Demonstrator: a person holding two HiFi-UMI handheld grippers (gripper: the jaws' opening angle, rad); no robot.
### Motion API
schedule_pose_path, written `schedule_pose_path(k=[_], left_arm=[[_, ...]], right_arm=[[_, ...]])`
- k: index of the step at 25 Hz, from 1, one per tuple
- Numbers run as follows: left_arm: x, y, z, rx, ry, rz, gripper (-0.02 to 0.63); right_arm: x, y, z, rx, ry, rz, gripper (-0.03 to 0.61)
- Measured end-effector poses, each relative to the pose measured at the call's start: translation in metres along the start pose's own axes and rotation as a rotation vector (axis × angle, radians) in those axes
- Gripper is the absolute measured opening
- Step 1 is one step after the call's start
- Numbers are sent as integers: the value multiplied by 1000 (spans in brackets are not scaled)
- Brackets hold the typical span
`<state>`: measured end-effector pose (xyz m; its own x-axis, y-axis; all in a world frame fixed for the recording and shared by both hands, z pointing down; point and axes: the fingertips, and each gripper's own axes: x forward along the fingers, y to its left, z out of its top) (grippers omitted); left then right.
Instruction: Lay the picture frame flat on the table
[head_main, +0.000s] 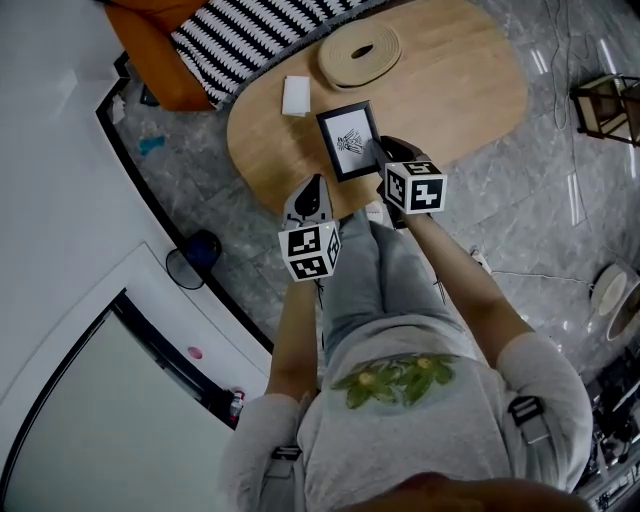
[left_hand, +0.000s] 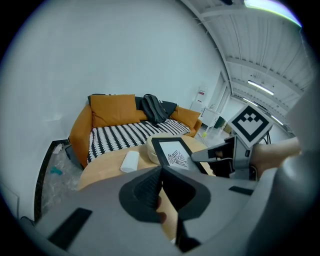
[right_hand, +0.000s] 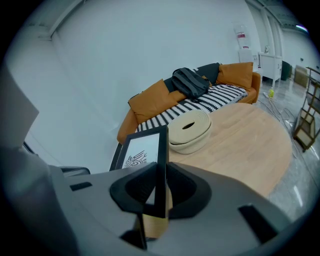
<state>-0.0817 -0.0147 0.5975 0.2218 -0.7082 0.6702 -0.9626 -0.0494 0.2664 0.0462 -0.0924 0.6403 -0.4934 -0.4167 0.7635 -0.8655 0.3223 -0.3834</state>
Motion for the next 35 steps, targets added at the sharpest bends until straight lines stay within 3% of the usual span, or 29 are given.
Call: schedule_pose_path(k=[35], left_arm=[[30, 15, -16, -36, 62, -3, 15]], right_arm=[[60, -20, -23, -12, 87, -27, 72]])
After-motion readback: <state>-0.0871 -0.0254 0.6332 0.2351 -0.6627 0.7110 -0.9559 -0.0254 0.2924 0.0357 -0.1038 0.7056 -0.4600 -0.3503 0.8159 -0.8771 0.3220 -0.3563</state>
